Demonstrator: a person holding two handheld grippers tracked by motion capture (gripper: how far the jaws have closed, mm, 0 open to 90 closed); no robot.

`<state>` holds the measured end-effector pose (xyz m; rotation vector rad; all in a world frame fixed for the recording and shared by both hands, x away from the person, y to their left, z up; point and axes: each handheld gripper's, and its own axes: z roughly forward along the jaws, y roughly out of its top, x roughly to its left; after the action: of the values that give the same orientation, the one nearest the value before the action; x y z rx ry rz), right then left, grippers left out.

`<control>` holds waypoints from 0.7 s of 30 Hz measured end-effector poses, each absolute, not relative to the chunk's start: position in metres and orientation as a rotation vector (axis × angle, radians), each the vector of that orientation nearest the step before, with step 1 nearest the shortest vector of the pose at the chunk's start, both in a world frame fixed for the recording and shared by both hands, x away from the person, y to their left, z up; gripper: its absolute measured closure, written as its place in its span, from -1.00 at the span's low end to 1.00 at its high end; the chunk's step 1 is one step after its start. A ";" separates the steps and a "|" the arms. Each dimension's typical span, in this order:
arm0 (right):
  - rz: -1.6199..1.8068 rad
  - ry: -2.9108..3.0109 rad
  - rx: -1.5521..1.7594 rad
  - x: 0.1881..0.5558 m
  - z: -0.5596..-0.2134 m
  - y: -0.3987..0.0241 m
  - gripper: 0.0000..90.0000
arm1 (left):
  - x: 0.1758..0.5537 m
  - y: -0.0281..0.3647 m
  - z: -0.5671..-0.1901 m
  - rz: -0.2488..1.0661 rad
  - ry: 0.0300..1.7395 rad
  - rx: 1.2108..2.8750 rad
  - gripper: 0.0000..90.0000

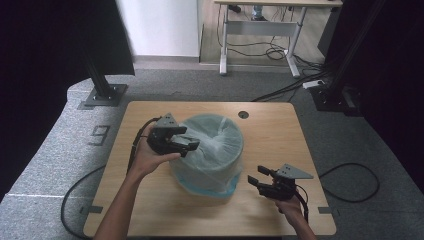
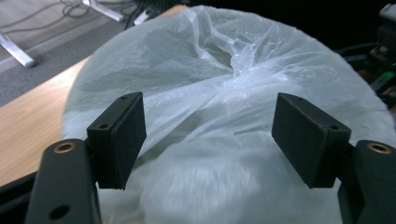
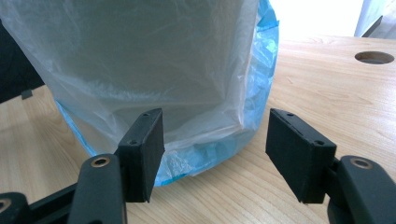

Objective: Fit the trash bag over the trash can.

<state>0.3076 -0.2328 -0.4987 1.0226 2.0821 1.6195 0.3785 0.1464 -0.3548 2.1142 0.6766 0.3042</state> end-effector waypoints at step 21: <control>1.657 2.085 0.986 0.309 -0.495 -0.234 -0.19 | 0.409 0.110 -0.365 0.266 0.725 2.356 -0.37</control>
<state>0.3093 -0.2338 -0.4947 0.9856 2.0846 1.6574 0.4095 0.1103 -0.3653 2.3560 0.7253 0.2661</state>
